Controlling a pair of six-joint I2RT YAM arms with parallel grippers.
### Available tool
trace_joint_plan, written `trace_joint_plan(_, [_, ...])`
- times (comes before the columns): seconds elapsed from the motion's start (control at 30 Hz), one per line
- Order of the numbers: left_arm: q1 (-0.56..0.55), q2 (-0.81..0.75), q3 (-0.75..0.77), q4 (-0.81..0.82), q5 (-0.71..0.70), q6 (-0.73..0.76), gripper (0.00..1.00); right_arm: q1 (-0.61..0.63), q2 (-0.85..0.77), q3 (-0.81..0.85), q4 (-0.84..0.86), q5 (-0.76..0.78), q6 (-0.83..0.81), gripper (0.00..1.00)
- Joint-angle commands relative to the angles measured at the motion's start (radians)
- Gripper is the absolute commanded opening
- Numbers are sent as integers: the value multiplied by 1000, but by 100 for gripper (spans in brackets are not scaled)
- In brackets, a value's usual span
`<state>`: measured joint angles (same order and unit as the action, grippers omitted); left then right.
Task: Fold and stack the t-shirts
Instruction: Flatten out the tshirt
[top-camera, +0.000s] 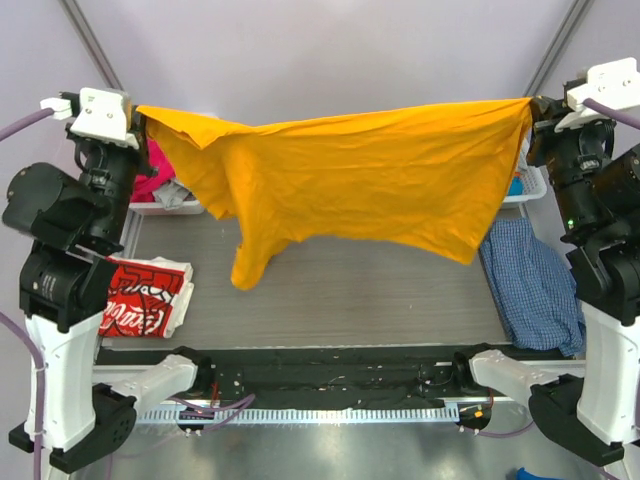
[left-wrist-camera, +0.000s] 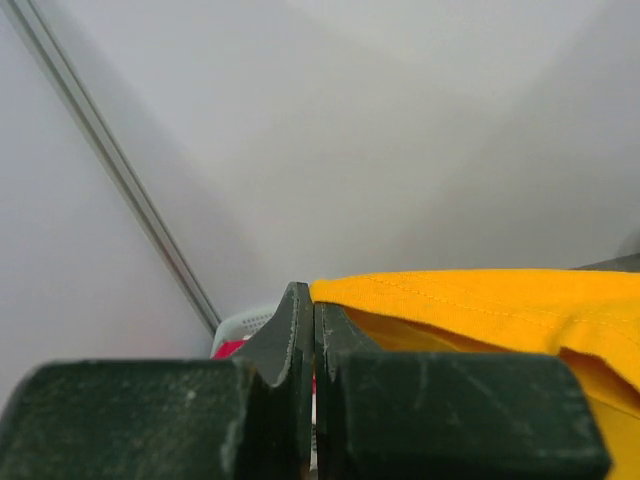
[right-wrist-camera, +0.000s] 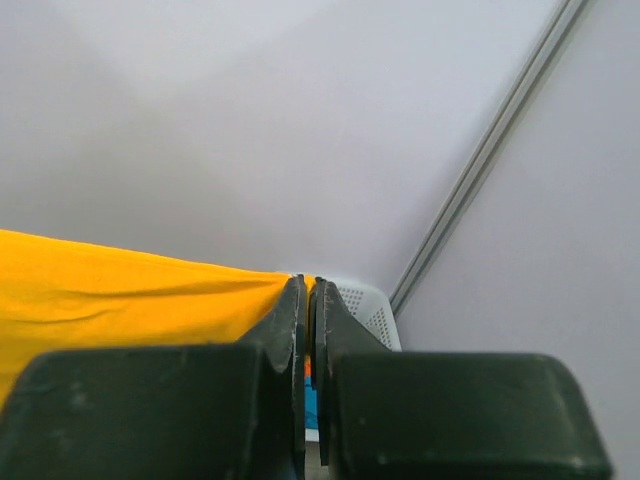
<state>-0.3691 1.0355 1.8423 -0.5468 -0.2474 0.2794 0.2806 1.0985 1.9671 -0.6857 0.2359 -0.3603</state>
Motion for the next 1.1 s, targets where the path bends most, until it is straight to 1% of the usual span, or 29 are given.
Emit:
trace_joint_plan(0.0, [4, 96, -31, 34, -59, 23, 0, 0, 79, -40, 60, 60, -9, 1])
trace_joint_plan(0.1, [4, 196, -5, 145, -168, 76, 0, -1, 164, -27, 113, 127, -35, 1])
trace_joint_plan(0.13, [7, 236, 30, 201, -191, 92, 0, -1, 194, -19, 126, 164, -45, 1])
trace_joint_plan(0.17, [10, 318, 60, 223, -235, 104, 0, -1, 249, 4, 159, 178, -51, 1])
trace_joint_plan(0.2, [25, 375, 99, 249, -251, 110, 0, -18, 283, 18, 178, 187, -58, 1])
trace_joint_plan(0.23, [38, 430, 211, 248, -262, 104, 0, -29, 314, 33, 193, 189, -58, 1])
trace_joint_plan(0.27, [50, 548, 277, 239, -276, 98, 0, -44, 377, 79, 219, 189, -52, 1])
trace_joint_plan(0.3, [76, 601, 346, 225, -283, 89, 0, -67, 405, 111, 224, 186, -46, 1])
trace_joint_plan(0.33, [88, 648, 482, 214, -286, 75, 0, -78, 434, 184, 230, 183, -43, 1])
trace_joint_plan(0.37, [97, 700, 550, 205, -291, 75, 0, -87, 490, 223, 230, 180, -37, 1])
trace_joint_plan(0.4, [107, 771, 610, 193, -294, 76, 0, -95, 514, 260, 230, 180, -42, 1])
trace_joint_plan(0.43, [107, 797, 699, 191, -294, 89, 0, -104, 535, 326, 230, 180, -48, 1])
trace_joint_plan(0.47, [107, 811, 719, 199, -291, 93, 0, -106, 553, 354, 229, 178, -63, 1])
trace_joint_plan(0.5, [108, 810, 727, 223, -279, 96, 0, -109, 579, 378, 229, 178, -71, 1])
trace_joint_plan(0.57, [108, 779, 672, 258, -263, 96, 0, -110, 589, 417, 233, 180, -84, 1])
trace_joint_plan(0.6, [108, 752, 638, 298, -251, 96, 0, -110, 583, 420, 235, 178, -85, 1])
trace_joint_plan(0.63, [108, 698, 559, 321, -247, 96, 0, -112, 575, 414, 244, 172, -83, 1])
trace_joint_plan(0.7, [107, 641, 488, 361, -237, 101, 0, -112, 534, 394, 259, 157, -75, 1])
trace_joint_plan(0.77, [108, 592, 471, 331, -236, 96, 0, -110, 508, 365, 273, 155, -75, 1])
trace_joint_plan(0.87, [107, 511, 411, 332, -227, 115, 0, -112, 463, 332, 265, 154, -72, 1])
trace_joint_plan(1.0, [108, 396, 277, 320, -211, 115, 0, -112, 373, 233, 236, 146, -54, 1])
trace_joint_plan(1.03, [108, 374, 252, 315, -204, 110, 0, -112, 327, 213, 229, 135, -48, 1])
trace_joint_plan(1.07, [108, 326, 226, 306, -201, 109, 0, -112, 307, 193, 221, 129, -43, 1])
